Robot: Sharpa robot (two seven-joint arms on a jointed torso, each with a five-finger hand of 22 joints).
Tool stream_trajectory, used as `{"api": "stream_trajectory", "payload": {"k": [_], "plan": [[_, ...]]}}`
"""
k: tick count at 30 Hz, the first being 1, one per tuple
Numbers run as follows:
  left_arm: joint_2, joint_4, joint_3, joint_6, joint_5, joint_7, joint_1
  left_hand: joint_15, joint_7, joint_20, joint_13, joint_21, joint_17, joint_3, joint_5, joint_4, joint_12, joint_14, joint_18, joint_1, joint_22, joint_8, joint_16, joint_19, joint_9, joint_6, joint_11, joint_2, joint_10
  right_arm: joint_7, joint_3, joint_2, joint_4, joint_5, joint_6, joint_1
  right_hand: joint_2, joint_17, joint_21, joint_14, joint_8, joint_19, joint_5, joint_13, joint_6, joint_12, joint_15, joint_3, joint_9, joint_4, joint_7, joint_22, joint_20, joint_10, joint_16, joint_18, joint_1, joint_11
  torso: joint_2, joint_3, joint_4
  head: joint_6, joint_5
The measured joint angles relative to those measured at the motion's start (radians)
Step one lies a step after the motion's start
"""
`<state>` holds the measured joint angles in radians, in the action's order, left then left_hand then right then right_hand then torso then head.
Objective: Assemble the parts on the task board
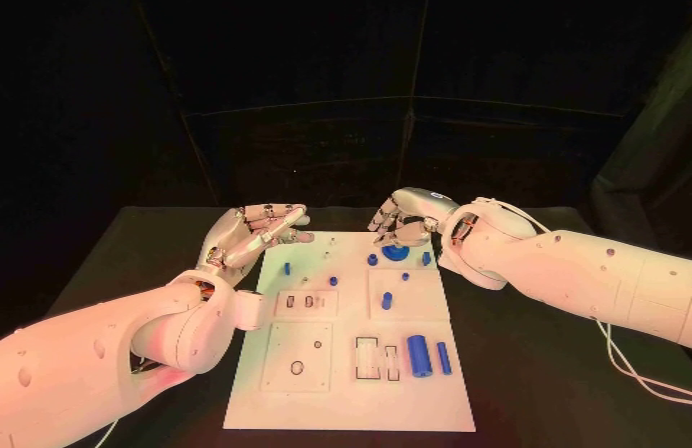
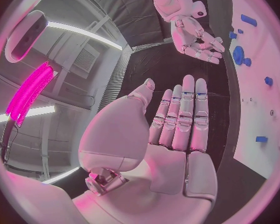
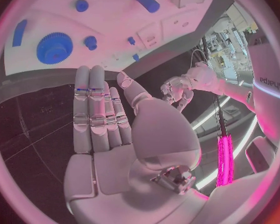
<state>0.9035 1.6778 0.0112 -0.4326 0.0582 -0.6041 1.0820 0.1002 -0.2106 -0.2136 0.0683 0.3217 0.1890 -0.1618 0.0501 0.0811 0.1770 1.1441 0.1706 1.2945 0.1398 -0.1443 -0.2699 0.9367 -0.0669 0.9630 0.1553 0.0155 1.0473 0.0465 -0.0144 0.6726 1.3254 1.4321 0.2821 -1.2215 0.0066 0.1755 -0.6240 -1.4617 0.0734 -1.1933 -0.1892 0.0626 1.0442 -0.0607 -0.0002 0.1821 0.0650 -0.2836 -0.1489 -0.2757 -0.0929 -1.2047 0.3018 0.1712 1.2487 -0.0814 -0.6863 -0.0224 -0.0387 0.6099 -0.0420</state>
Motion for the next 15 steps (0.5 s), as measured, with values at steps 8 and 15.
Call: {"api": "stream_trajectory", "payload": {"k": [8, 15], "plan": [[-0.004, 0.003, 0.000, 0.022, 0.007, 0.018, 0.000, 0.000, -0.004, 0.000, 0.000, -0.006, 0.002, 0.000, 0.000, 0.000, -0.004, 0.000, 0.000, -0.004, -0.002, 0.004, 0.007, 0.000, 0.001, 0.004, 0.000, -0.004, 0.000, -0.082, 0.000, -0.027, -0.009, 0.186, -0.083, -0.003, -0.016, 0.071, -0.079, -0.003, -0.005, -0.017, 0.015, 0.000, -0.020, 0.000, -0.003, 0.005, 0.000, 0.005, 0.008, -0.044, 0.007, 0.049, 0.107, 0.000, -0.016, 0.004, -0.023, -0.0063, -0.0076, -0.002, -0.005], [-0.009, -0.003, 0.000, 0.035, 0.010, 0.027, 0.000, 0.000, -0.006, -0.003, -0.001, -0.012, 0.008, 0.000, 0.000, -0.008, -0.015, 0.000, 0.000, -0.004, -0.006, 0.017, 0.015, 0.003, 0.002, 0.001, 0.000, -0.004, 0.000, -0.120, 0.001, -0.039, -0.006, 0.261, -0.142, -0.004, -0.016, 0.120, -0.132, -0.003, -0.005, -0.017, 0.015, 0.001, -0.027, -0.004, -0.003, 0.009, 0.000, 0.009, 0.009, -0.075, 0.007, 0.058, 0.180, 0.000, -0.016, 0.001, -0.036, -0.0102, -0.0155, -0.002, -0.013]]}}
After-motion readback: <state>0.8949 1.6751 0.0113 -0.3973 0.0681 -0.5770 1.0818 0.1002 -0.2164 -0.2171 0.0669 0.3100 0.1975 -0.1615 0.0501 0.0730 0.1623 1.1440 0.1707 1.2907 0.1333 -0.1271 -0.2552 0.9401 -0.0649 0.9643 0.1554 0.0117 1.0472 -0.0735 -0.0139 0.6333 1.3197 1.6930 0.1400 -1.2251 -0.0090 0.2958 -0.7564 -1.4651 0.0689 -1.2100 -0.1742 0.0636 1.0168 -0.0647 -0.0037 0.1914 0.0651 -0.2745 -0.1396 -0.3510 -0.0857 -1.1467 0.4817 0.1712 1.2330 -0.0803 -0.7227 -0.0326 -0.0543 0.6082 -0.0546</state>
